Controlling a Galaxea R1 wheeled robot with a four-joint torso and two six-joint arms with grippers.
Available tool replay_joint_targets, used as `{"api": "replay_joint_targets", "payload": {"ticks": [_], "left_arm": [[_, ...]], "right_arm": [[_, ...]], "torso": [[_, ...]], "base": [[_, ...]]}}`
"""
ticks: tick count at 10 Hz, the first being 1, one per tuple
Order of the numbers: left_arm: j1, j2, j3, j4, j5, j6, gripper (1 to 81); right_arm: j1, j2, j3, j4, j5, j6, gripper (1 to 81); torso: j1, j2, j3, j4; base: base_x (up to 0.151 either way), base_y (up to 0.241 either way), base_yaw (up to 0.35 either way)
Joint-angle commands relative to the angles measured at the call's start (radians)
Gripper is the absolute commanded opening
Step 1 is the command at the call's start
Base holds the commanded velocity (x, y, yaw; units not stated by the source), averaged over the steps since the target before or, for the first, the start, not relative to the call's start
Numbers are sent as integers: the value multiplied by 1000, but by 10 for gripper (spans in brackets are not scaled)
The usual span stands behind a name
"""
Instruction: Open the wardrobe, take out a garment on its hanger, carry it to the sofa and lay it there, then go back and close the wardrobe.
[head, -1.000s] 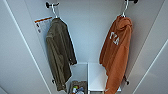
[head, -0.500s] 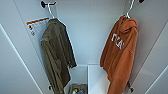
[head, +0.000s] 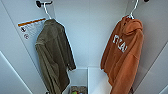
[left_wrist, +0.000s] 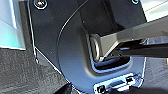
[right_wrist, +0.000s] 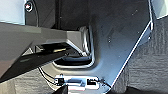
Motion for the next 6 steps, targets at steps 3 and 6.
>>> {"api": "replay_joint_targets", "payload": {"ticks": [3,6], "left_arm": [[-15,4,0,-3,58,-1,811],[-21,7,1,-14,73,-7,811]], "right_arm": [[17,0,3,-10,-53,-3,811],[17,0,2,-12,-53,-5,811]], "torso": [[1,0,0,0],[0,0,108,0]], "base": [[25,0,0],[0,0,0]]}}
